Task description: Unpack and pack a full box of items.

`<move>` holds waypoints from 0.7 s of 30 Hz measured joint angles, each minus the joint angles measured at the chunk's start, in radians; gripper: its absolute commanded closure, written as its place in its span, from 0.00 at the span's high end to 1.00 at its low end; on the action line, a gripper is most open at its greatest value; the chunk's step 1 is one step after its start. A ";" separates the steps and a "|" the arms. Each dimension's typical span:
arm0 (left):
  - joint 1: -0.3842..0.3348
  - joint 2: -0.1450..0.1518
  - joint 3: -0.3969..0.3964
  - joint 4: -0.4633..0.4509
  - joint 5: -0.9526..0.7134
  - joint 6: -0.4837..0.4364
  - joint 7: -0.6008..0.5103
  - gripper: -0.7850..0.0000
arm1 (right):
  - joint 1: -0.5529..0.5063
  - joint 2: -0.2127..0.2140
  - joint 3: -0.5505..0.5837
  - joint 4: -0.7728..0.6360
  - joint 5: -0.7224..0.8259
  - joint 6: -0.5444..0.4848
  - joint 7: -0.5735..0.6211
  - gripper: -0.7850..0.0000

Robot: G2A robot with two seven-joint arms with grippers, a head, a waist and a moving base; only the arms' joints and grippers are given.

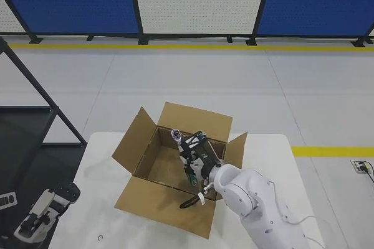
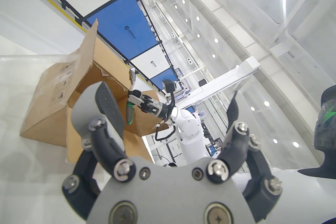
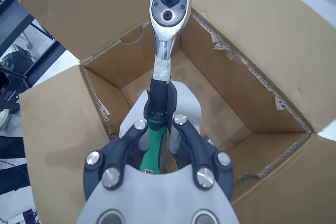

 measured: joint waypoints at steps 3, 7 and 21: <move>-0.002 0.000 0.011 0.003 0.004 0.001 -0.005 1.00 | -0.048 0.009 0.032 -0.107 -0.027 0.016 0.004 0.00; -0.010 0.001 0.029 0.006 0.011 0.008 -0.015 1.00 | -0.136 0.025 0.099 -0.270 -0.032 0.013 0.010 0.00; -0.066 0.008 0.100 0.019 0.051 0.038 -0.053 1.00 | -0.493 0.072 0.470 -0.727 0.092 0.017 0.088 0.00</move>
